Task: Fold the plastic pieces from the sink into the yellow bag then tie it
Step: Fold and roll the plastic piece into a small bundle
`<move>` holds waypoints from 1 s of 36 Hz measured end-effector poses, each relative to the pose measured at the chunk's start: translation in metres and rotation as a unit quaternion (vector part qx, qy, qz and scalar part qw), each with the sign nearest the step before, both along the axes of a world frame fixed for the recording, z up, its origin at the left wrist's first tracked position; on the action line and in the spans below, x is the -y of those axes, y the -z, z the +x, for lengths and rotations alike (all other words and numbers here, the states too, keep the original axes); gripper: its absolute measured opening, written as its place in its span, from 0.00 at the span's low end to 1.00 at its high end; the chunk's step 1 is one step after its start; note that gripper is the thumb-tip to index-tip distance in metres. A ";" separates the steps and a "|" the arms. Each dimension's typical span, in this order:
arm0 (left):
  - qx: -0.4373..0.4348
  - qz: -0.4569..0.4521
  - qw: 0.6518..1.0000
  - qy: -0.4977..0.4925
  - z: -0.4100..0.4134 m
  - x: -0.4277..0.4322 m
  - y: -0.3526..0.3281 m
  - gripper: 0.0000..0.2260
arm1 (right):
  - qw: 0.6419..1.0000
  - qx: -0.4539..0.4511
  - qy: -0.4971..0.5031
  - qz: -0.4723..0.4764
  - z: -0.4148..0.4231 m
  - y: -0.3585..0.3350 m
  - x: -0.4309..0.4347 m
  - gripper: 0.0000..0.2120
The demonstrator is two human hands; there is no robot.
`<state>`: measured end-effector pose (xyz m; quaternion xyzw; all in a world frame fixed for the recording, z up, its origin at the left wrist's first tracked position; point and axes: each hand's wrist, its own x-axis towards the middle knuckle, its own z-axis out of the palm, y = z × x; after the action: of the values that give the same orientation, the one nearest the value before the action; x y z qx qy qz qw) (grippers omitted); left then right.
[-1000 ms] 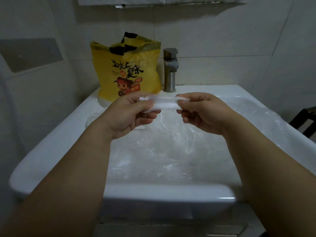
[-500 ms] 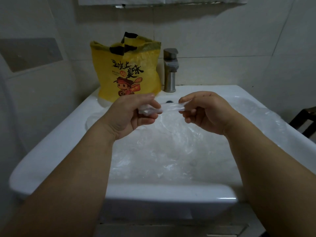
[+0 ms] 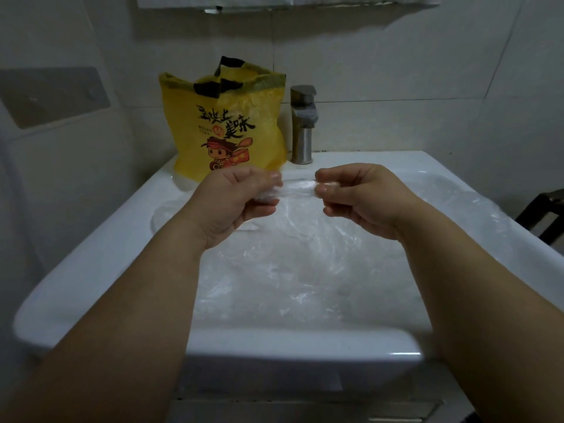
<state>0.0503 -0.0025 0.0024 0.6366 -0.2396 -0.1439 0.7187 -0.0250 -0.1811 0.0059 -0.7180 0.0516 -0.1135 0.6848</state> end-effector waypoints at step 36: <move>-0.015 0.101 0.993 0.063 -0.012 0.027 0.015 0.16 | 0.996 0.011 -0.083 -0.007 0.008 0.014 -0.038 0.07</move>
<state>0.0383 -0.0297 -0.0122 0.6871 -0.2525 -0.2221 0.6441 -0.0168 -0.1427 -0.0081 -0.7235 -0.0172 -0.0645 0.6871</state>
